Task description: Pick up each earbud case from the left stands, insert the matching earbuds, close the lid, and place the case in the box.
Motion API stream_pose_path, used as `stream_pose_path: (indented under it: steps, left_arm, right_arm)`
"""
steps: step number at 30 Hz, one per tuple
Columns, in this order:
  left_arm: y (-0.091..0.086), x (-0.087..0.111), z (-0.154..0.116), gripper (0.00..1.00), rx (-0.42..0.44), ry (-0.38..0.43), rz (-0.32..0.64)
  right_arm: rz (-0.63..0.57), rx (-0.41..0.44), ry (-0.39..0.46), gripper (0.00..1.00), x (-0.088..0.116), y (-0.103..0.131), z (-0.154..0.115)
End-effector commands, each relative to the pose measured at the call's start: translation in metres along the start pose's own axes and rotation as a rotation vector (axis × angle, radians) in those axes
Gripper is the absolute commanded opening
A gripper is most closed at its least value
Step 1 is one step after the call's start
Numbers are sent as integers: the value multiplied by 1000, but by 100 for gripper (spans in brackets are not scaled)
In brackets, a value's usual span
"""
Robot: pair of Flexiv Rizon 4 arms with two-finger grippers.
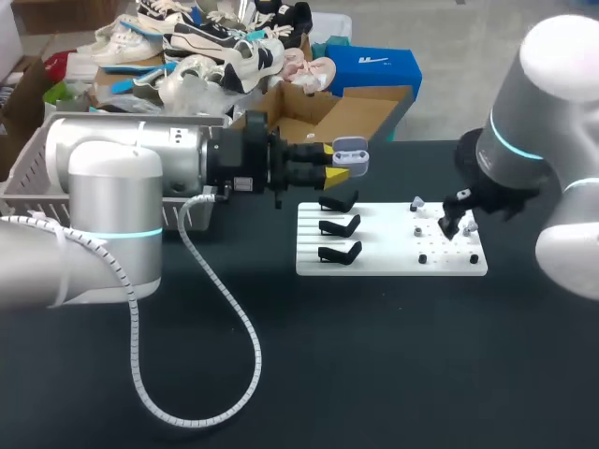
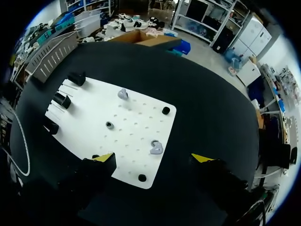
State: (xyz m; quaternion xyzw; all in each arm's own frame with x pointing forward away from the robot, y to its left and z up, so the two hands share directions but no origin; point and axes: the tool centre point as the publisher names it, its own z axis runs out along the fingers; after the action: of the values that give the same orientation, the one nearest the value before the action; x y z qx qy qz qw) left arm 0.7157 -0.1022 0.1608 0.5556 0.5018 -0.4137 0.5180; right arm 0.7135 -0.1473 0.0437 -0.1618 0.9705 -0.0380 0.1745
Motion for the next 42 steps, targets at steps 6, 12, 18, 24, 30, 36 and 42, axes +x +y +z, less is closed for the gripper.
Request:
stream_pose_path:
  steps: [6, 12, 18, 24, 30, 36, 42]
  left_arm:
    - [-1, 1, 0, 0, -4, -3, 2]
    - [-1, 1, 0, 0, -4, -3, 2]
    - [-1, 1, 0, 0, -4, -3, 2]
    - [-1, 1, 0, 0, -4, -3, 2]
    - [-1, 1, 0, 0, -4, -3, 2]
    - [-1, 1, 0, 0, -4, -3, 2]
    - [-1, 1, 0, 0, -4, -3, 2]
  right_arm:
    - [5, 31, -13, 95, 6, -2, 6]
    - [7, 21, -20, 55, 3, -3, 8]
    - [-4, 10, -20, 48, 1, -4, 11]
    - [-19, -6, -10, 47, -1, -5, 16]
    - [-24, -20, -6, 45, -2, -5, 22]
    - [-26, -23, -3, 45, -6, -5, 23]
    - [-26, -22, -4, 42, -7, -4, 23]
